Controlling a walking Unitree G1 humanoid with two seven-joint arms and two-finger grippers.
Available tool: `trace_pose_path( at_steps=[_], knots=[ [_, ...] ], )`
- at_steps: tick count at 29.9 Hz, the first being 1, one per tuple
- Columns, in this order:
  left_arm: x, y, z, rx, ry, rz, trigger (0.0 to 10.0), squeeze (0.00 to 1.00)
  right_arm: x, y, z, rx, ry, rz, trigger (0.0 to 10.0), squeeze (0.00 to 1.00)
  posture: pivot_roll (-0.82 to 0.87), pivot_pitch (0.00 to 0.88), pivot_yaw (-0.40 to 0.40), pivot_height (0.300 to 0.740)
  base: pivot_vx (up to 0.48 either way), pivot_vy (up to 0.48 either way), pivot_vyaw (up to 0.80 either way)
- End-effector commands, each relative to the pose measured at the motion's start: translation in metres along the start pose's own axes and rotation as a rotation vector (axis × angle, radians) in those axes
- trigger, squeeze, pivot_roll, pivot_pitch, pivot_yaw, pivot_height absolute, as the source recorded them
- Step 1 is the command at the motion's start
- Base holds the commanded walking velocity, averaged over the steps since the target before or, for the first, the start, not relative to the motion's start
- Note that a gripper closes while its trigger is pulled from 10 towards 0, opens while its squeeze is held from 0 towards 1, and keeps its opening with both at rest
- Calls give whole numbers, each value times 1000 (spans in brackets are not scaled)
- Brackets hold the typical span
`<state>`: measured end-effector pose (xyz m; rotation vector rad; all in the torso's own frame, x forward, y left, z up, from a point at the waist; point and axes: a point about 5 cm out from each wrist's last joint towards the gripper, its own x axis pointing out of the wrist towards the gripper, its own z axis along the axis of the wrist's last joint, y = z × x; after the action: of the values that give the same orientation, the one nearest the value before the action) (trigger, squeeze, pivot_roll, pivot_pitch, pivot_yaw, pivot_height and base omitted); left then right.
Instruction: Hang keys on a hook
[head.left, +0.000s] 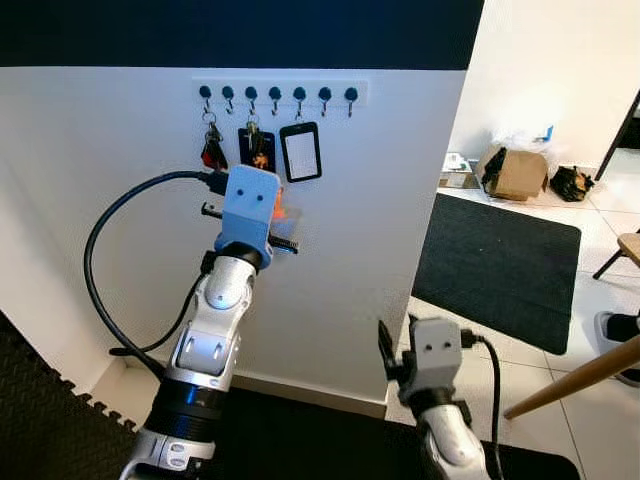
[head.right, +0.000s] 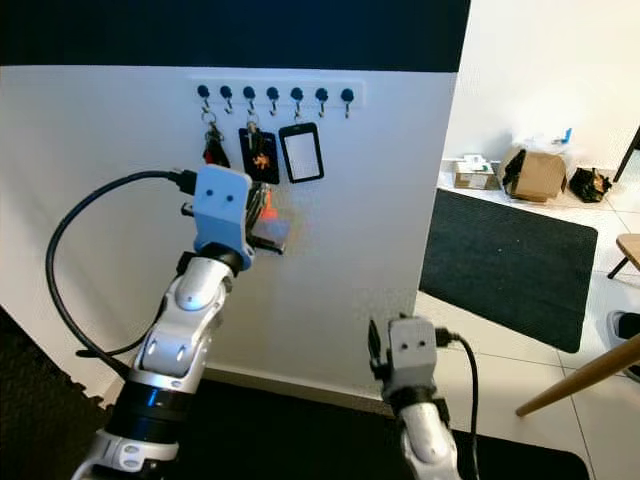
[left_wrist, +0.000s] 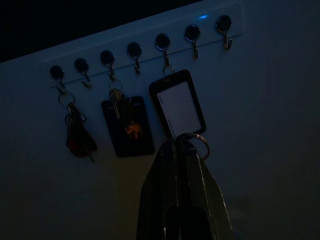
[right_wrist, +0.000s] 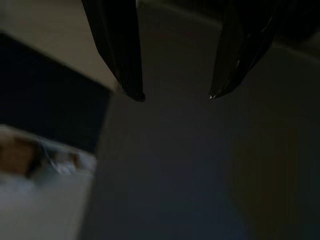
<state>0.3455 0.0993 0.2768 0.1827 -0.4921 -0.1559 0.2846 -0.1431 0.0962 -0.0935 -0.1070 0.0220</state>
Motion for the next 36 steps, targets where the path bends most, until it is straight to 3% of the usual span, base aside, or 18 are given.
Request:
trace_pose_path(
  at_steps=[1, 5, 6, 7, 10, 12, 14, 17, 24, 36],
  knots=[
    [3, -7, 3, -4, -19, -20, 10000, 0, -10, -10, -18, -10, 66, -50, 10000, 0, 14, 114, 64, 740, 0, 0, 0],
    [3, -10, 5, 6, -33, -40, 10000, 0, -13, -15, -17, -31, 53, -65, 10000, 0, 15, 114, 65, 740, 0, 0, 0],
    [1, -12, 6, 12, -40, -67, 10000, 0, -4, -15, 7, -75, -61, -34, 10000, 0, 12, 113, 74, 740, 0, 0, 0],
    [1, -12, 6, 12, -40, -67, 10000, 0, -4, -15, 7, -75, -61, -34, 10000, 0, 12, 113, 74, 740, 0, 0, 0],
    [1, -14, 5, 5, -34, -81, 10000, 0, 6, -9, 41, -104, -200, 32, 10000, 0, 10, 112, 77, 740, 0, 0, 0],
    [1, -14, 5, 5, -34, -81, 10000, 0, 6, -9, 41, -104, -200, 32, 10000, 0, 10, 112, 77, 740, 0, 0, 0],
    [4, -15, 6, 0, -39, -90, 10000, 0, 10, -4, 64, -97, -287, 83, 10000, 0, 9, 109, 76, 740, 0, 0, 0],
    [10, -17, 9, -3, -47, -104, 10000, 0, 10, -1, 80, -78, -340, 117, 10000, 0, 4, 105, 77, 740, 0, 0, 0],
    [18, -19, 18, -8, -91, -133, 10000, 0, 7, 3, 82, -60, -351, 124, 10000, 0, -9, 104, 85, 740, 0, 0, 0],
    [14, -29, 26, -19, -151, -183, 10000, 0, 3, 6, 74, -59, -299, 130, 10000, 0, 1, 105, 79, 740, 457, 0, 0]
  ],
)
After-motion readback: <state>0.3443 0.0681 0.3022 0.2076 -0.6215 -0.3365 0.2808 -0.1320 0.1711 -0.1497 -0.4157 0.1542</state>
